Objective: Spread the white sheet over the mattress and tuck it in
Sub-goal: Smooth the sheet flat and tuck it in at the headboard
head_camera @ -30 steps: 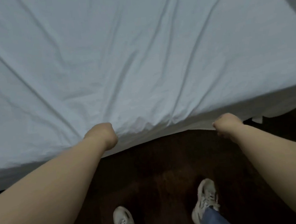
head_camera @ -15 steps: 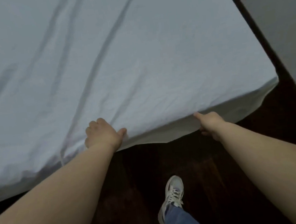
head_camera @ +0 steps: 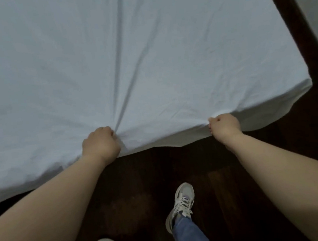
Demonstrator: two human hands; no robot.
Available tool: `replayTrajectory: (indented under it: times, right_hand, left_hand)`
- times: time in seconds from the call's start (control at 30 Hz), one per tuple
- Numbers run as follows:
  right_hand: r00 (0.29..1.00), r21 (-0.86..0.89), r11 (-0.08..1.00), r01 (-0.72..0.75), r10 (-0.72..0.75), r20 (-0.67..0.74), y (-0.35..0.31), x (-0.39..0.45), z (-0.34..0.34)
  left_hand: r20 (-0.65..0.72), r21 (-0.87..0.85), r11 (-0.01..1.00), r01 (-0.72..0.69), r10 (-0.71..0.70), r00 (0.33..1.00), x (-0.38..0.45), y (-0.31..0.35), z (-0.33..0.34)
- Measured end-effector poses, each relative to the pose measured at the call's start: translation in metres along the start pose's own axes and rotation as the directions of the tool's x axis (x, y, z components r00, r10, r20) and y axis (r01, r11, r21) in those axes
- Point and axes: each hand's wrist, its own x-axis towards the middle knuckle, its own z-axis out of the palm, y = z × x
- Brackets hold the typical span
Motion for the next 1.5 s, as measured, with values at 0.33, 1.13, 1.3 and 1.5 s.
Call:
replayTrajectory:
  times: [0.33,1.13,1.3,1.5]
  right_hand:
    - [0.989,-0.251,0.957,-0.146,0.137,-0.055,0.009,-0.034,-0.001]
    - [0.627,-0.335,0.549,0.766,-0.522,0.578,-0.376,-0.557,0.282]
    - [0.544,-0.356,0.422,0.834,-0.515,0.663,-0.442,-0.614,0.368]
    - [0.55,-0.449,0.333,0.829,-0.347,0.76,-0.523,-0.643,0.484]
  left_hand:
    - [0.22,0.116,0.991,0.059,-0.084,0.972,-0.025,-0.013,-0.003]
    - [-0.035,-0.341,0.867,0.363,-0.397,0.917,-0.307,-0.552,-0.21]
    - [0.023,-0.431,0.78,0.453,-0.492,0.87,-0.324,-0.656,-0.212]
    - [0.147,-0.457,0.679,0.574,-0.58,0.802,-0.319,-0.775,-0.207]
